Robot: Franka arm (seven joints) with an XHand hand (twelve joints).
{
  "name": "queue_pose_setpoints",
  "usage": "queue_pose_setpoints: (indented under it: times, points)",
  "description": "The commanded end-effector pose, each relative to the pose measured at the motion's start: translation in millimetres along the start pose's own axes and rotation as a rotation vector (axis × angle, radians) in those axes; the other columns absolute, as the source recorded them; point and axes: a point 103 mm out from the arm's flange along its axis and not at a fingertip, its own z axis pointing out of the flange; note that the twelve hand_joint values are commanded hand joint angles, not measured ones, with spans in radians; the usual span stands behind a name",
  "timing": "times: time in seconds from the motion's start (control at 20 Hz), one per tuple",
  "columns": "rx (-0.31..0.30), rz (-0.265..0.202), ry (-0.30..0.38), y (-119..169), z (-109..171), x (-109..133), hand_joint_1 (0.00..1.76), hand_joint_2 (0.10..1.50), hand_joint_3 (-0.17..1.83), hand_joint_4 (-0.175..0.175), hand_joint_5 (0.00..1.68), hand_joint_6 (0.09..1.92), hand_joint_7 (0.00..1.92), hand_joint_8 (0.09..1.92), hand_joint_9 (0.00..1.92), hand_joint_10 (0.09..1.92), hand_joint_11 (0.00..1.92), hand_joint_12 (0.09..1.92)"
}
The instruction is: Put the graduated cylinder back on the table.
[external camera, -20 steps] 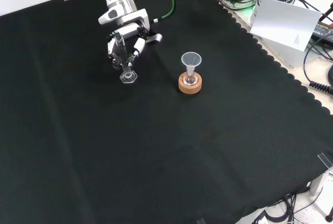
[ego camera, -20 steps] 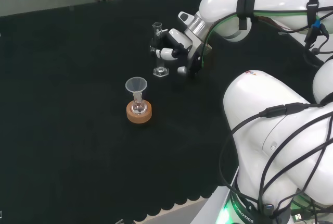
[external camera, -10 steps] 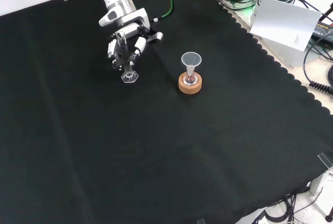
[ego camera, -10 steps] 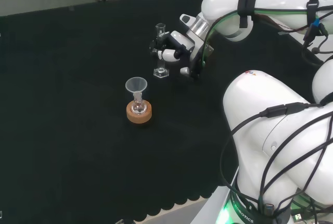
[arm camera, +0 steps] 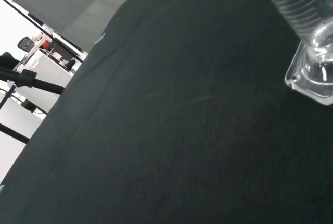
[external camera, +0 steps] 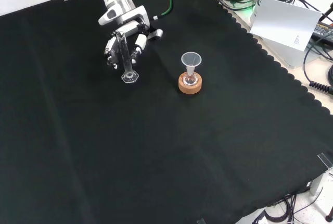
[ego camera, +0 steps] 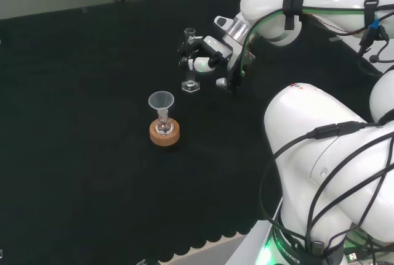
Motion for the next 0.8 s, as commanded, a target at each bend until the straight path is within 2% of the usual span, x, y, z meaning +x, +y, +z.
queue_pose_setpoints:
  times: [0.05, 0.3, 0.55, 0.8]
  points:
    - [0.014, 0.002, -0.017, -2, -14, 4, 0.84, 1.01, -0.17, -0.051, 0.43, 0.49, 0.47, 0.59, 0.89, 0.09, 0.50, 1.30]
    - [0.020, 0.013, -0.074, -7, -43, 16, 0.78, 0.98, -0.17, -0.053, 0.36, 0.22, 0.25, 0.62, 0.72, 0.09, 0.35, 1.38]
    - [-0.009, 0.014, -0.165, -21, -79, 33, 0.76, 0.98, -0.17, -0.051, 0.37, 0.14, 0.21, 0.63, 0.69, 0.09, 0.32, 1.40]
    - [-0.052, 0.000, -0.256, -41, -121, 63, 0.76, 0.98, -0.17, -0.052, 0.38, 0.12, 0.21, 0.63, 0.69, 0.09, 0.31, 1.40]
